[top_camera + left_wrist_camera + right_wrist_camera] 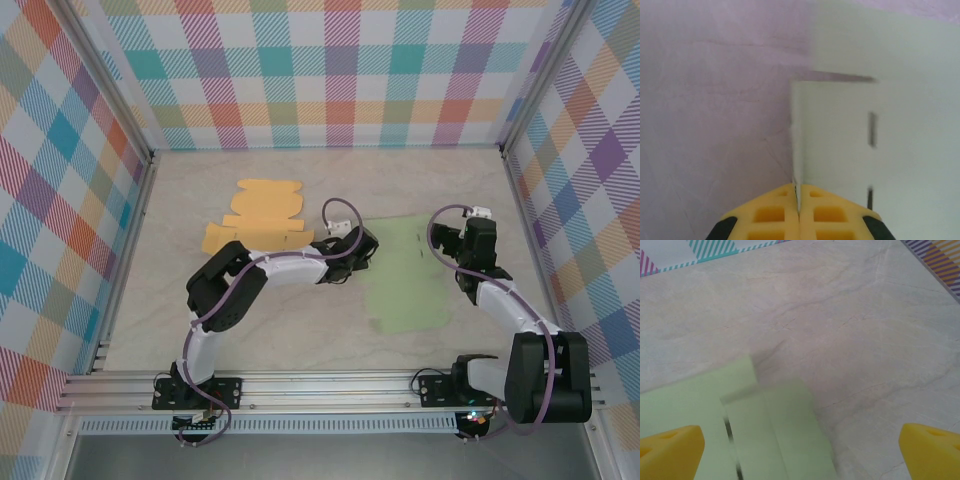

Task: Fold the paper box

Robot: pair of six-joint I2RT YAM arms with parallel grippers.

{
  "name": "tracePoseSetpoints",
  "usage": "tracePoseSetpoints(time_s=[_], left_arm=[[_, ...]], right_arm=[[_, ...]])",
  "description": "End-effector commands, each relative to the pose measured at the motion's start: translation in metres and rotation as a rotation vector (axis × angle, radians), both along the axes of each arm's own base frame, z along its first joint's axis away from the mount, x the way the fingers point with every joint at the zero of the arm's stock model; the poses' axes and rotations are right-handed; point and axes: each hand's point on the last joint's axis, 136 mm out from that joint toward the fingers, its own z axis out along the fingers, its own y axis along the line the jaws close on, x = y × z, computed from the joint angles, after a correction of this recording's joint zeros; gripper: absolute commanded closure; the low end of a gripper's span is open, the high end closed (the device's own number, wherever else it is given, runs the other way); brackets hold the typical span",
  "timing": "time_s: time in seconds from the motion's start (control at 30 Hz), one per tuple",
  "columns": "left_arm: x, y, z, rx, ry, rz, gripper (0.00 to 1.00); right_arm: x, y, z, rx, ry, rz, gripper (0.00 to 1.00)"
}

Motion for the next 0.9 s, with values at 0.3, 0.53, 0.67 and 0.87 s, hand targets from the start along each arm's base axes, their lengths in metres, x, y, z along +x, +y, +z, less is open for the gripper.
tracePoseSetpoints(time_s=[0.3, 0.53, 0.67, 0.87], left_arm=[[0.014, 0.007, 0.131, 0.191, -0.505, -0.379, 1.0], [0.012, 0.041, 0.163, 0.166, -0.652, -0.491, 1.0], [0.01, 0.059, 0.178, 0.126, -0.722, -0.529, 1.0], [-0.005, 0.077, 0.208, 0.035, -0.806, -0.612, 1.0]], right_arm=[[0.001, 0.044, 0.035, 0.146, -0.043, 0.213, 0.0], [-0.01, 0.067, 0.054, 0.184, -0.069, 0.353, 0.0], [-0.018, 0.08, 0.063, 0.184, -0.1, 0.45, 0.0], [-0.022, 0.098, 0.065, 0.225, -0.112, 0.568, 0.0]])
